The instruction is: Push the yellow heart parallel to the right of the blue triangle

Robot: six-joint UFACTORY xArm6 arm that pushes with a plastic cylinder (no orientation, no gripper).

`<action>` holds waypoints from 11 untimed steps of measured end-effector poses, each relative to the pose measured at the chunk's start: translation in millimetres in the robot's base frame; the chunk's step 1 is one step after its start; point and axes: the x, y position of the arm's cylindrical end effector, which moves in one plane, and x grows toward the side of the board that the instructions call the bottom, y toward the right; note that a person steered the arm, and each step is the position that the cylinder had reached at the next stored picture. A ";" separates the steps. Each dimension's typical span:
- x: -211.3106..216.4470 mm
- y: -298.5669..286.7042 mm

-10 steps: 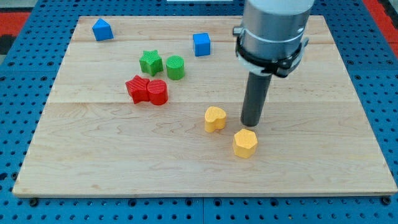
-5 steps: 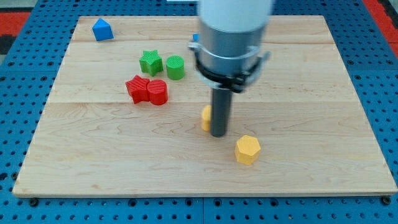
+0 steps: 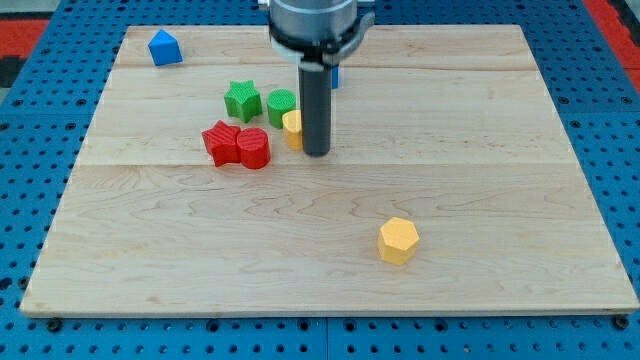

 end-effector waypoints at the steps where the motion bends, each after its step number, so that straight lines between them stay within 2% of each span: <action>1: -20.4 -42.0; 4: -109.2 -5.9; 7: -162.8 80.9; 8: -218.3 63.8; 9: -236.6 47.7; 10: -234.1 43.6; 11: -237.0 77.3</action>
